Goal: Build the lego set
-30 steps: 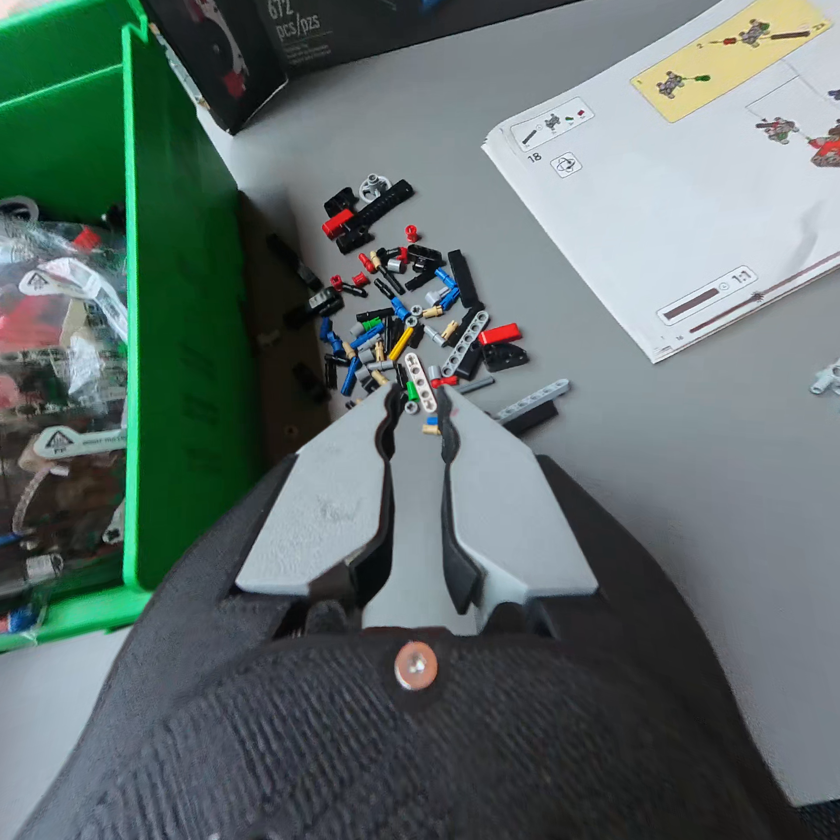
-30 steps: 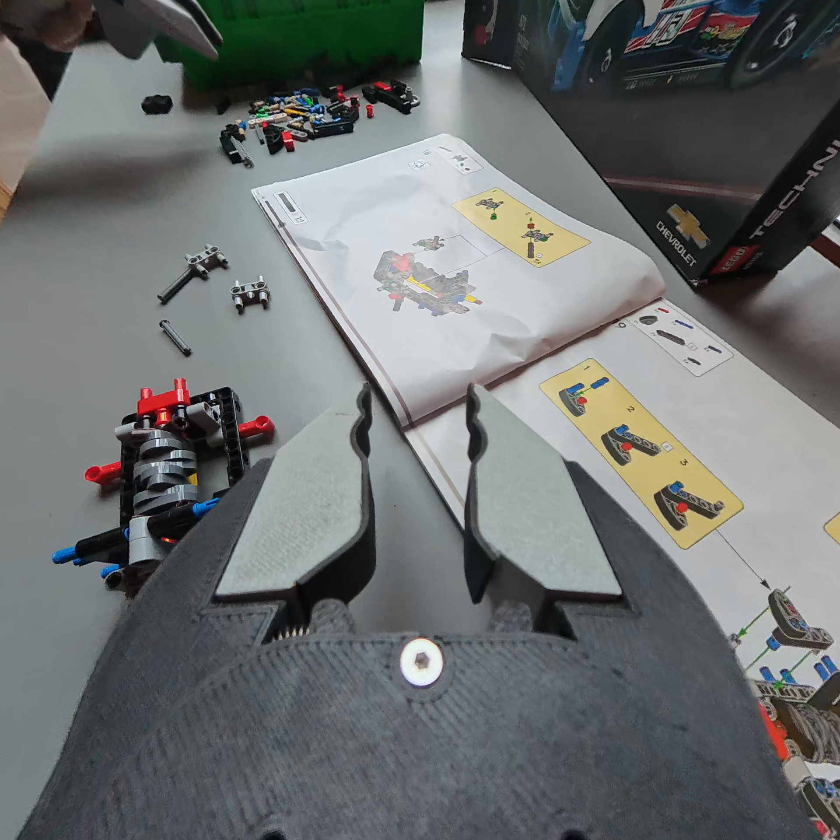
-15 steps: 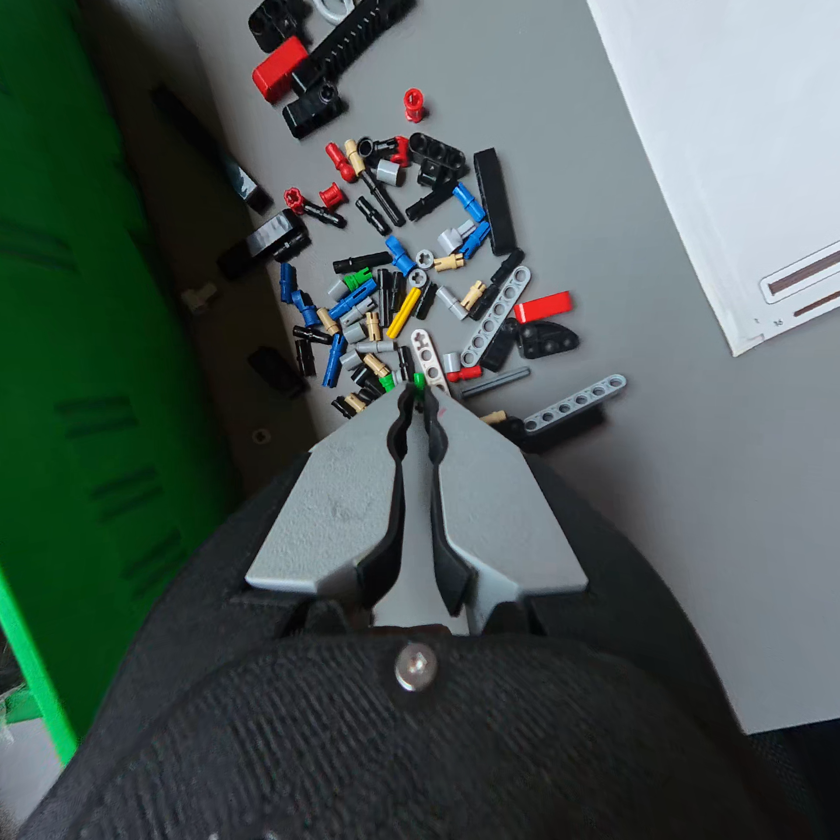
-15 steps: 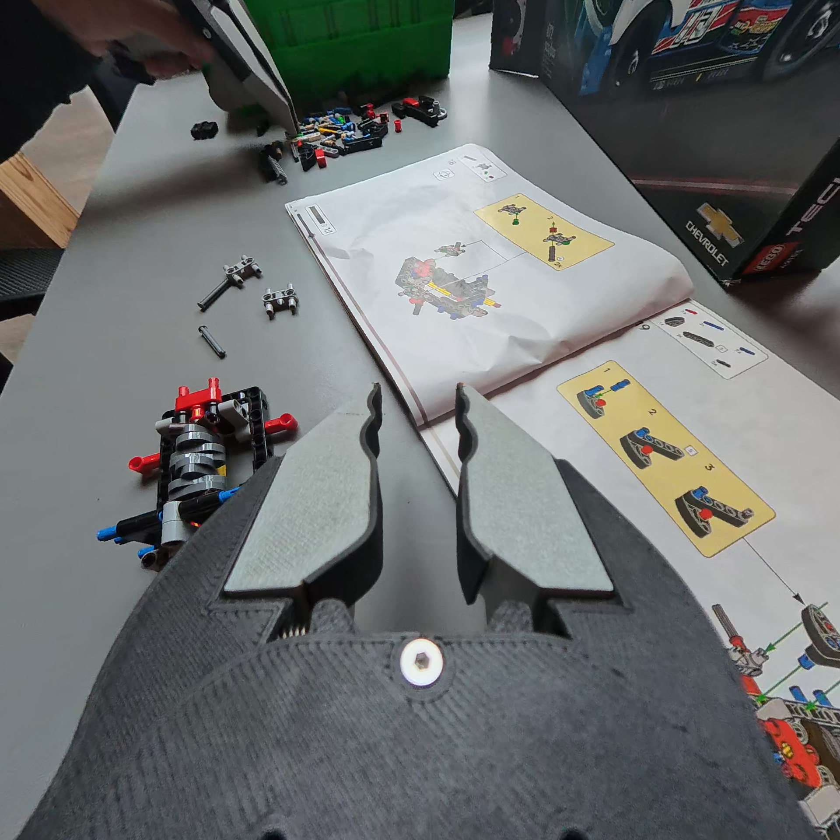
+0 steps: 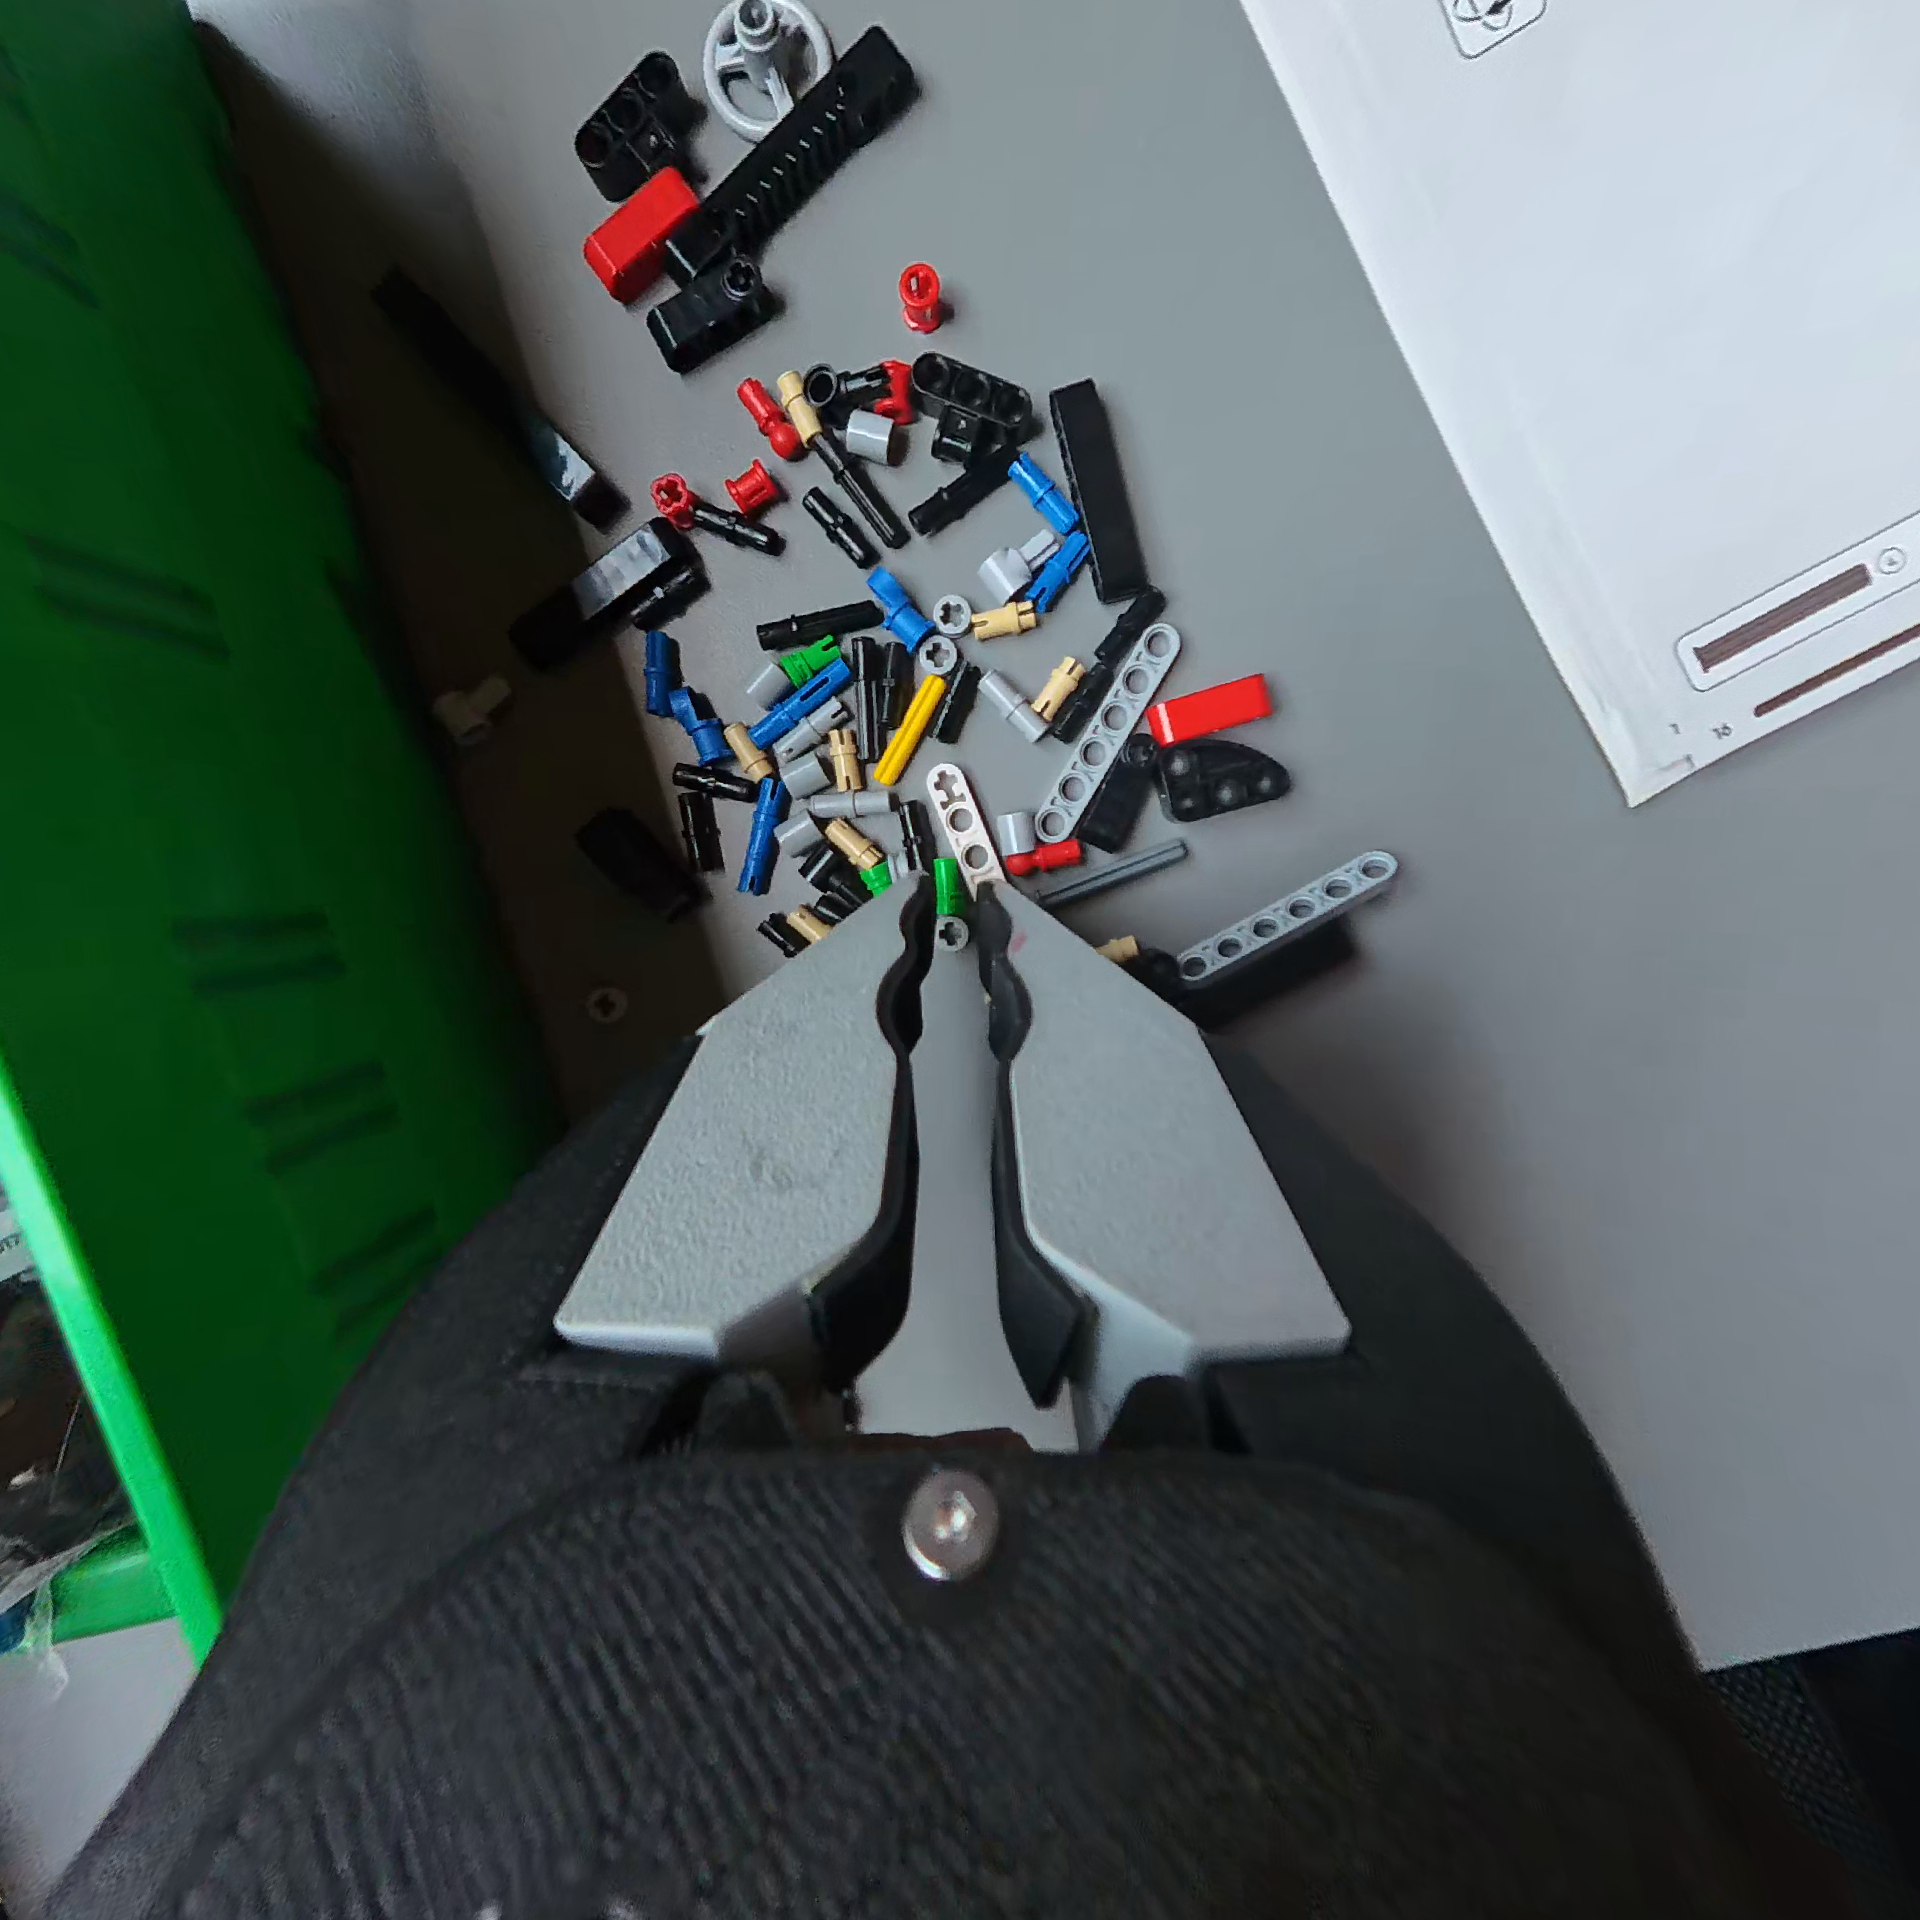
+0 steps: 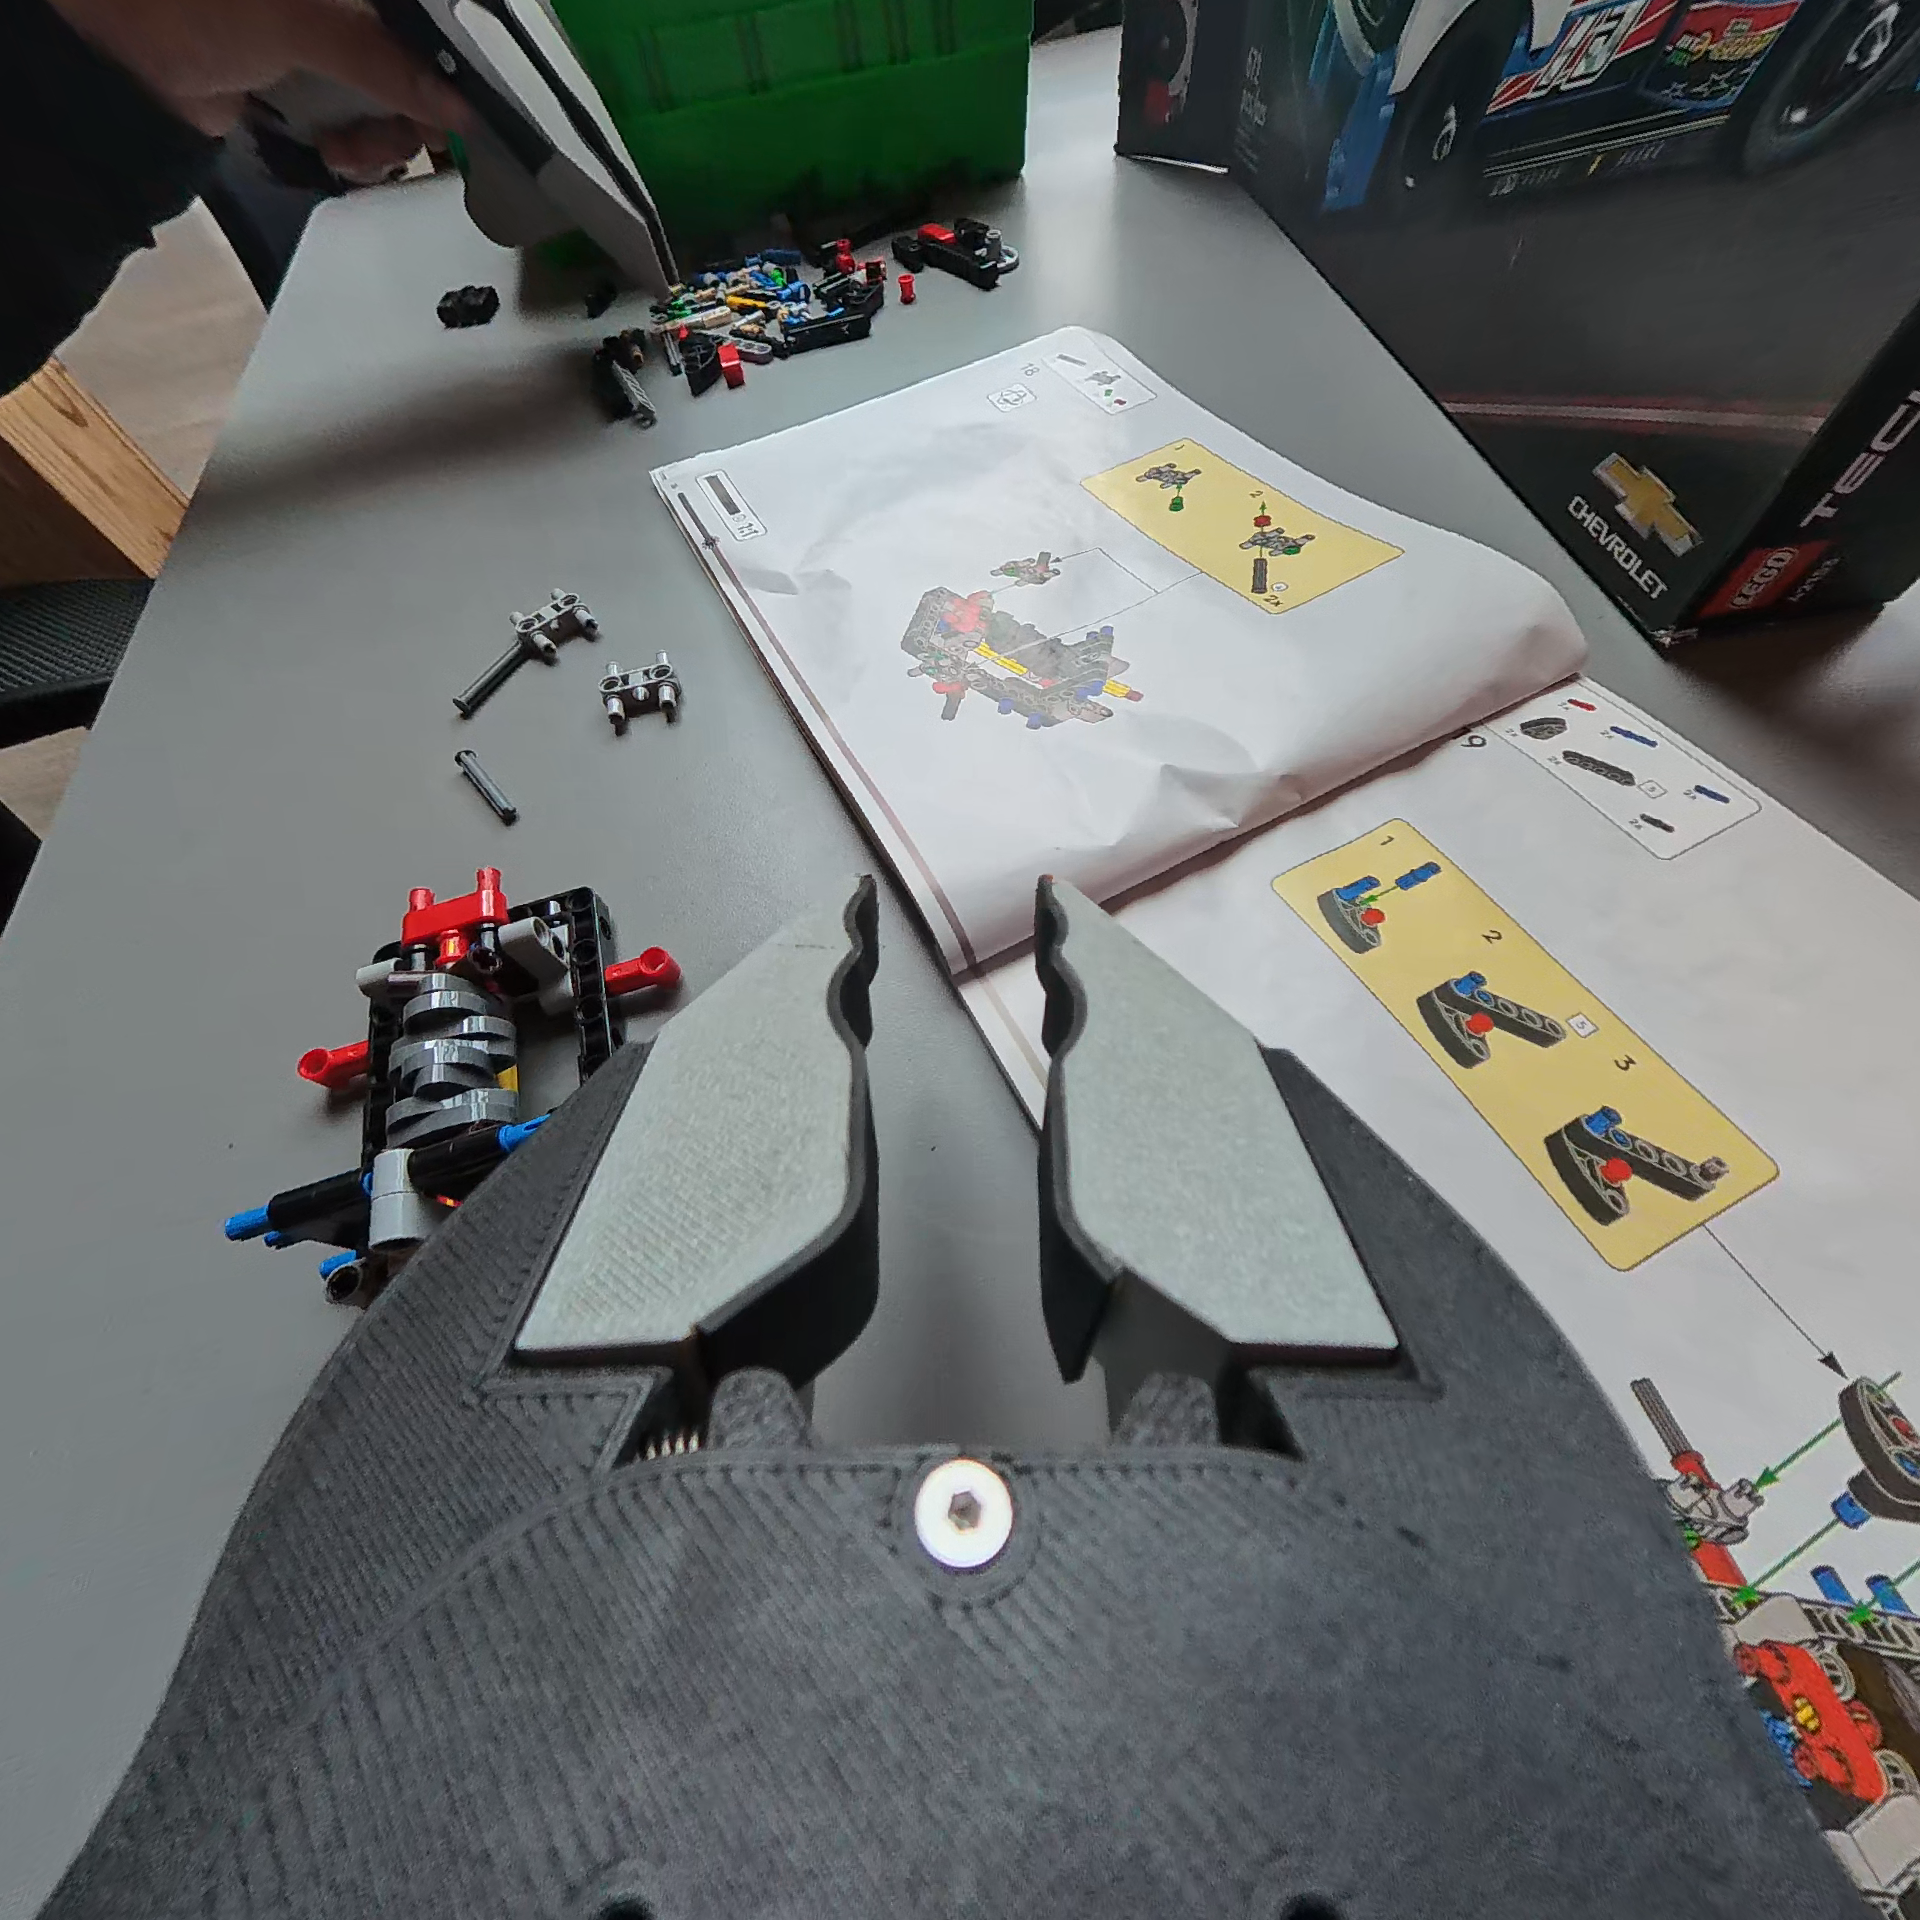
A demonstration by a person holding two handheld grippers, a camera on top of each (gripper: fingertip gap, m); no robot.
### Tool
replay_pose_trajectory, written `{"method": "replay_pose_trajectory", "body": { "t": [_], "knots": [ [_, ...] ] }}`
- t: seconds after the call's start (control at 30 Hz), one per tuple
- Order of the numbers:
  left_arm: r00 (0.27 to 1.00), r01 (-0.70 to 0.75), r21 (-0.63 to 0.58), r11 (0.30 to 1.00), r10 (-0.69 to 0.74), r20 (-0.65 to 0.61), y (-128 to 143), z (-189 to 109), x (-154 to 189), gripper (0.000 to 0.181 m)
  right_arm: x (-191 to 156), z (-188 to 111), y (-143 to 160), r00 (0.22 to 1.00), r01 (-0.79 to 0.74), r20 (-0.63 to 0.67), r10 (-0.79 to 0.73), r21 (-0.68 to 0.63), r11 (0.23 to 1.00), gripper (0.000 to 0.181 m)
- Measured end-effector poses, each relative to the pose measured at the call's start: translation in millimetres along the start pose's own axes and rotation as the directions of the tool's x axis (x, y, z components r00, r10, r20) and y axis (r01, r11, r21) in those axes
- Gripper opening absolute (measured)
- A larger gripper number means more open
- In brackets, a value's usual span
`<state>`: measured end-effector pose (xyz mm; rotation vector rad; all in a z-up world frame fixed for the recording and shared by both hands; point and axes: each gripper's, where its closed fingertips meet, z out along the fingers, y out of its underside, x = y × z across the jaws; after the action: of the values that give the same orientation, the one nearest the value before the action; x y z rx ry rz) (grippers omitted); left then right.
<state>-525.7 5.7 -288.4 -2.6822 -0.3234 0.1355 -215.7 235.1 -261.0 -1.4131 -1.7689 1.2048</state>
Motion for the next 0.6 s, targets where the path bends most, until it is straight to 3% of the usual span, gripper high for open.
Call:
{"method": "replay_pose_trajectory", "body": {
  "t": [0.6],
  "knots": [
    [0.999,0.037,-0.051,0.998,-0.039,-0.033,3.9,7.8,-0.6,0.007,-0.9,0.3,0.8,1.000,0.010,-0.001,-0.010,-0.005,1.000,0.025]
  ]
}}
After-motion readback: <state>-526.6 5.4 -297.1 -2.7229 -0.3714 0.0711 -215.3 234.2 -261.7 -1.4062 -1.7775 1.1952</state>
